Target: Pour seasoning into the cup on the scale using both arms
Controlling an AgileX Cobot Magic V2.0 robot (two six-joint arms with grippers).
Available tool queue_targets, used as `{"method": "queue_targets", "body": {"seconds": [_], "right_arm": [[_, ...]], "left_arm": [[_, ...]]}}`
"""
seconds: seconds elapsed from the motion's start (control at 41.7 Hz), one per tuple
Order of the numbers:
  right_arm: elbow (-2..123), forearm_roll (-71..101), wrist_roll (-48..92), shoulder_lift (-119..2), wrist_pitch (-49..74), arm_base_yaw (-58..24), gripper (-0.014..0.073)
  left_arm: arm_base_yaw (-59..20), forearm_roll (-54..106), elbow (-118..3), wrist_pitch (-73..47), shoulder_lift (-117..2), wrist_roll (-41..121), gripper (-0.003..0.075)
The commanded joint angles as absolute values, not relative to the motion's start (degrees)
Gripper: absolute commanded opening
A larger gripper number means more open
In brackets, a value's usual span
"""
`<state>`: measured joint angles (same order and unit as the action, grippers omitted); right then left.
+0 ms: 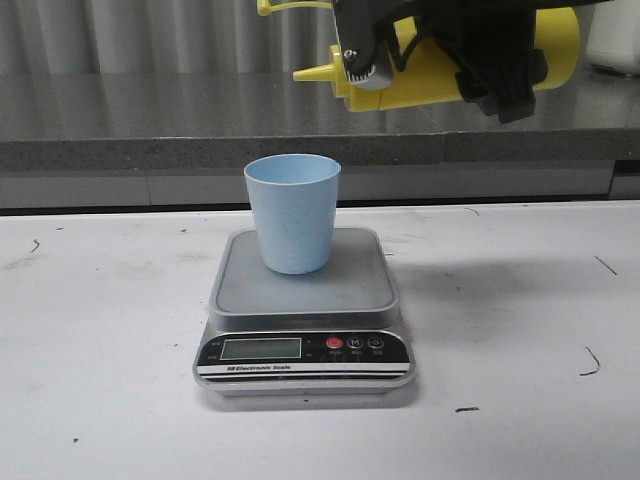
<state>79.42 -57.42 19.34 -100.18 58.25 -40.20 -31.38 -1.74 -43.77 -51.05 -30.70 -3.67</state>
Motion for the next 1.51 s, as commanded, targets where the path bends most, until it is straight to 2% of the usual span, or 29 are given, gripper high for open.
{"method": "queue_targets", "body": {"seconds": [0.0, 0.576, 0.839, 0.935, 1.151, 1.487], "right_arm": [[81.6, -63.0, 19.7, -97.2, 58.5, -40.4, 0.0369], [81.6, -65.6, 31.0, -97.0, 58.4, -40.4, 0.0358], [81.6, -65.2, 30.2, -97.0, 58.1, -40.4, 0.0358], [81.6, -64.9, 25.8, -96.9, 58.7, -40.1, 0.0358], [81.6, -58.6, 5.8, -92.3, 56.1, -40.0, 0.0358], [78.3, -47.3, -10.2, -80.0, 50.3, -40.0, 0.0358]], "left_arm": [[-31.8, -1.5, -45.3, -46.6, -30.9, -3.7, 0.0355], [-31.8, -1.5, -45.3, -46.6, -30.9, -3.7, 0.0355], [-31.8, -1.5, -45.3, -46.6, -30.9, -3.7, 0.0355], [-31.8, -1.5, -45.3, -46.6, -30.9, -3.7, 0.0355], [-31.8, -1.5, -45.3, -46.6, -30.9, -3.7, 0.0355], [-31.8, -1.5, -45.3, -46.6, -30.9, -3.7, 0.0355]]}}
